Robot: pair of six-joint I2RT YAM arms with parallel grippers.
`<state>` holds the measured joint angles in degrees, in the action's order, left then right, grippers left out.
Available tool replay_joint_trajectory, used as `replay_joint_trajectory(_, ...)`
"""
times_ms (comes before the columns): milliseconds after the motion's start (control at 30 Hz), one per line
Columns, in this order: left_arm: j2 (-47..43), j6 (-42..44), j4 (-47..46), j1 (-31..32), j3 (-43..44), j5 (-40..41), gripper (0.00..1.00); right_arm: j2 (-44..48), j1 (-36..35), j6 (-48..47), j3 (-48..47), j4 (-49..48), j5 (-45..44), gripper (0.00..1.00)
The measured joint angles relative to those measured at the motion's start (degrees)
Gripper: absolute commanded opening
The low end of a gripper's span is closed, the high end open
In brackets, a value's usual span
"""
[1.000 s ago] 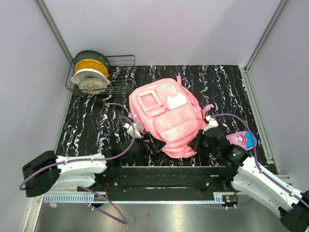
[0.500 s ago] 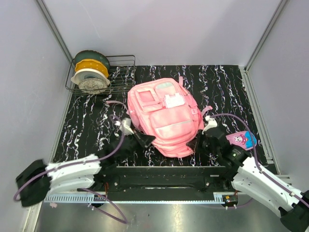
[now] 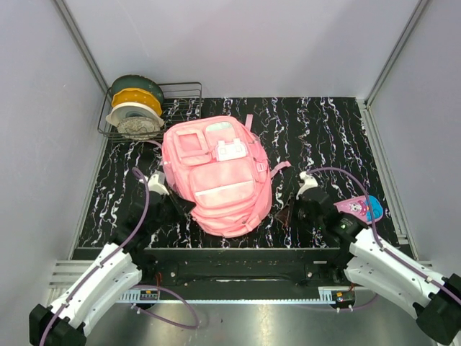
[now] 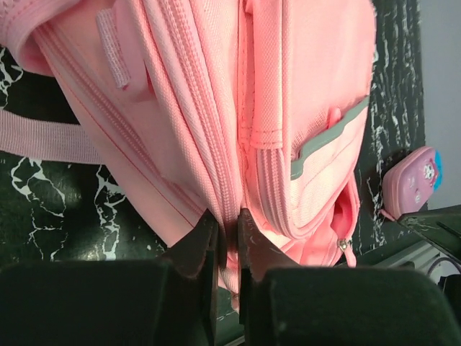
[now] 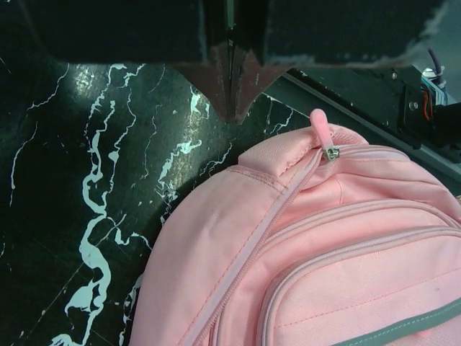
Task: Pack the student bag
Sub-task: Zip the student bag at the center of the board.
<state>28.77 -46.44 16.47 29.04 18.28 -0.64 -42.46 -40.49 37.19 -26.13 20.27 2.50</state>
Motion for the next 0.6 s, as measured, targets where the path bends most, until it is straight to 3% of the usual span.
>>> replay_joint_trajectory(100,2.0,1.2,-0.3,-2.6,0.0,-4.1,0.07,1.2,0.0,0.0,0.5,1.0,0.1,0.16)
replay_joint_trajectory(167,2.0,1.8,-1.0,-3.1,0.0,-5.8,0.19,2.6,0.0,-0.1,0.7,1.0,1.0,0.30)
replay_joint_trajectory(200,2.0,2.1,-1.4,-3.2,0.0,-6.6,0.27,2.8,0.0,0.0,0.7,0.7,1.8,0.31)
replay_joint_trajectory(267,2.2,2.8,-2.3,-3.3,0.0,-7.9,0.27,2.0,0.0,-0.1,0.7,-1.0,5.1,0.35)
replay_joint_trajectory(300,2.4,3.0,-2.9,-3.3,-0.1,-8.6,0.35,1.0,-0.1,0.1,0.7,-2.2,6.7,0.37)
replay_joint_trajectory(600,3.3,2.8,-7.5,-3.3,-1.9,-11.3,0.37,-11.2,-5.0,1.3,0.5,-10.1,12.7,0.40)
